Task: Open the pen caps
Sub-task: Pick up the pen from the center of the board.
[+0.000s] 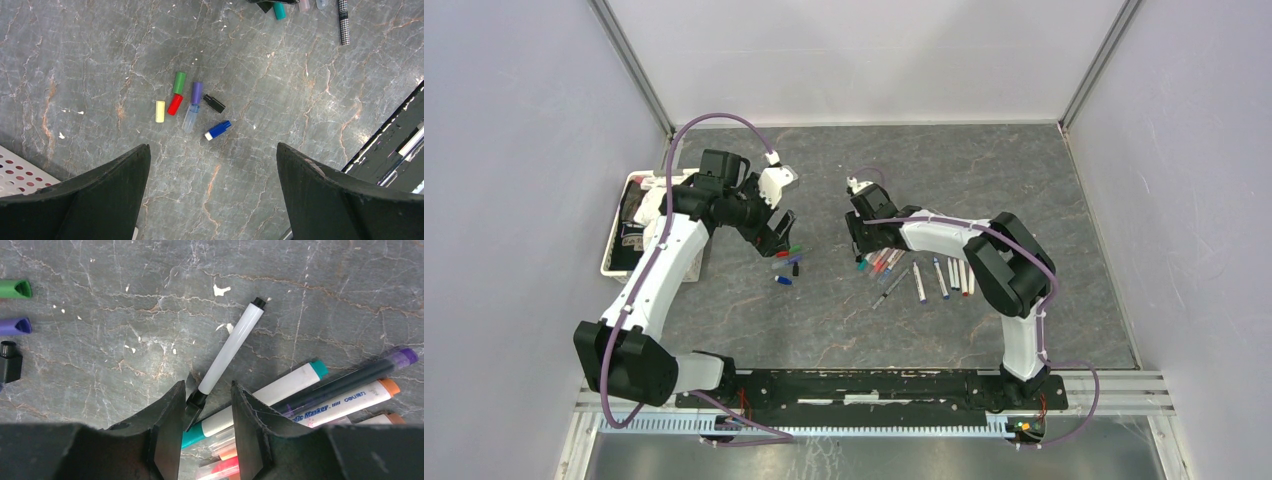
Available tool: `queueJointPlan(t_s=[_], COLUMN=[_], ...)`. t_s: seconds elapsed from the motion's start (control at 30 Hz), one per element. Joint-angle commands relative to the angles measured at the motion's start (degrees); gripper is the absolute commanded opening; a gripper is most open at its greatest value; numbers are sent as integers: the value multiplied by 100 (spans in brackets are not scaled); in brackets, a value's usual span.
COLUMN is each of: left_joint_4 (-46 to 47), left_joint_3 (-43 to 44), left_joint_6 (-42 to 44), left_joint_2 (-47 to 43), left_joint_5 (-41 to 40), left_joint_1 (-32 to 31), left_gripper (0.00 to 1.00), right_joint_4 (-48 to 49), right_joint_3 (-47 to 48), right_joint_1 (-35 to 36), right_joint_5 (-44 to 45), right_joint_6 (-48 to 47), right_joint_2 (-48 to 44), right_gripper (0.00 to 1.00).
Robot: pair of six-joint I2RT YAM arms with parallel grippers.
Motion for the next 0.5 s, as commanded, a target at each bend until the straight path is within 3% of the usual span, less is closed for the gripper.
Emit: queueJointPlan(t_s=[0.0, 0.13, 0.3, 0.47], left_joint_4=[-7, -37, -58, -108], left_joint_3=[13, 13, 54, 158], left_joint_6=[143, 154, 136, 91], left_joint_2=[-111, -117, -92, -122], left_joint_5=[132, 142, 146, 226], left_joint_1=[22, 24, 27, 28], left_gripper=[100, 100, 100, 100], right_joint_4=[-11, -126, -66, 45], right_joint_3=[341, 589, 627, 747], right_joint_1=[-30, -29, -16, 44], right_joint_5=[353, 447, 368, 261], right_joint_6=[70, 72, 244, 402], right_joint_2=[296, 569, 666, 670], right_gripper=[44, 39, 27, 7])
